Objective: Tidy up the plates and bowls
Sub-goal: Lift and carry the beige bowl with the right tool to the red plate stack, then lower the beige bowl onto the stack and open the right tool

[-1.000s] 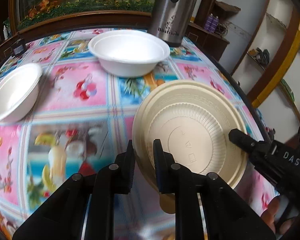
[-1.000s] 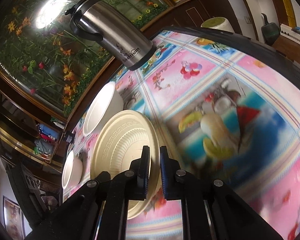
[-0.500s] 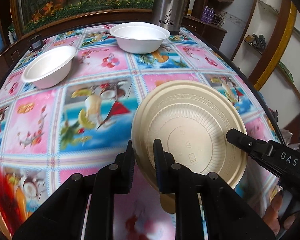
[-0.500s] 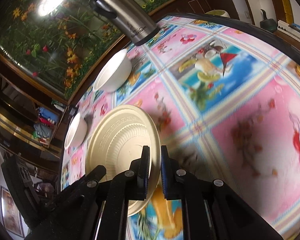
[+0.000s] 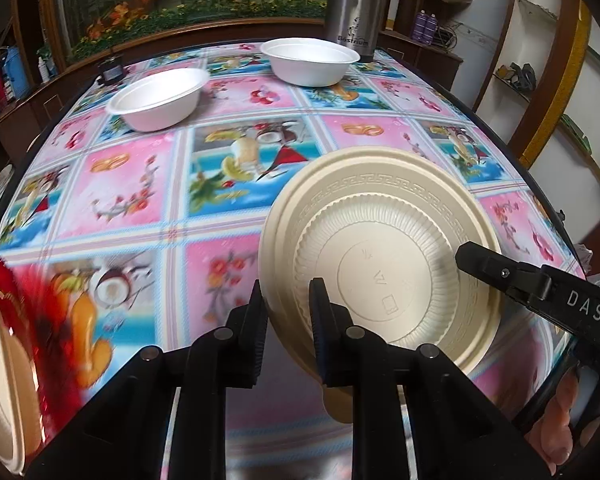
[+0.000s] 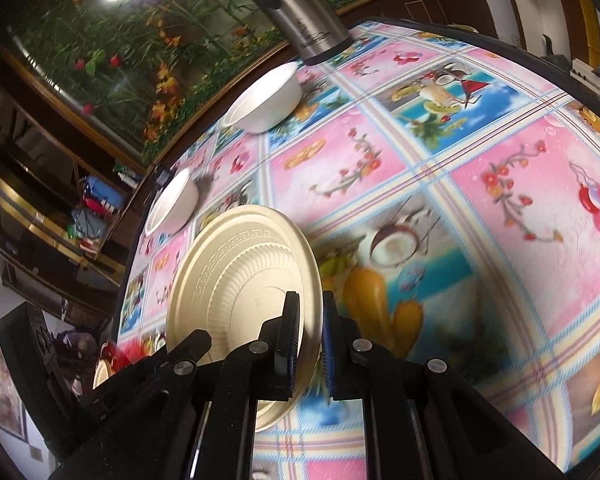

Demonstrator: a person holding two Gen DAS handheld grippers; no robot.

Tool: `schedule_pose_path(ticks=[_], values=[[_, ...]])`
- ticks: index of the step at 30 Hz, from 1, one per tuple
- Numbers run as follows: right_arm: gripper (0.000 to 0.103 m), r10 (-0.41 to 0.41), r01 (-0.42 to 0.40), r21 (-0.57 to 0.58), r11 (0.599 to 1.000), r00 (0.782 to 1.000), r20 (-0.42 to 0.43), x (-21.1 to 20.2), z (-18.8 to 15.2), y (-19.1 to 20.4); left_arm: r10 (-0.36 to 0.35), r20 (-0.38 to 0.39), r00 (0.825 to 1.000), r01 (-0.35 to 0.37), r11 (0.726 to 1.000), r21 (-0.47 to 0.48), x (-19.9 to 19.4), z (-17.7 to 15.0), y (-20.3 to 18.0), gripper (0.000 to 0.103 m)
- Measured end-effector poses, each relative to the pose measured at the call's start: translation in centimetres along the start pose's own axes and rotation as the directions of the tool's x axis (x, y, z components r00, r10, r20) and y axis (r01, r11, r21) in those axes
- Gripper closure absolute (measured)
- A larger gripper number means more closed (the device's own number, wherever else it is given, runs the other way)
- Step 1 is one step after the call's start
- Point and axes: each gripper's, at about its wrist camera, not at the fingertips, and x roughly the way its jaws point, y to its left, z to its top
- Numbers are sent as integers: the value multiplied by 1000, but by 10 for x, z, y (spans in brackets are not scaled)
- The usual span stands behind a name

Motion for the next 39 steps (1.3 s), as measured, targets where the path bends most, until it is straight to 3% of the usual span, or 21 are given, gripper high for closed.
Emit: schedule_pose_path(ticks=[8, 14, 18, 25, 30, 39], values=[[92, 20, -22, -46, 999, 999, -35, -6, -26, 23, 8, -1, 1000, -8, 998, -59, -25, -27, 25, 85], [92, 73, -77, -123, 989, 997, -40, -18, -41, 63, 26, 80, 996, -15, 991, -135, -71, -36, 62, 85], [92, 141, -146, -174, 974, 989, -41, -22, -47, 101, 58, 155, 986, -27, 981, -194, -106, -39, 92, 85], [90, 210, -227, -277, 934, 974, -91, -4, -66, 180, 174, 241, 955, -98, 949, -298, -156, -50, 157, 85], [89, 222, -263, -337, 904, 963, -155, 24, -92, 224, 225, 220, 949, -135, 922, -363, -156, -63, 193, 85], [89, 167, -238, -418, 877, 966, -199, 57, -125, 253, 228, 142, 963, -150, 895, -420, -136, -88, 223, 85]])
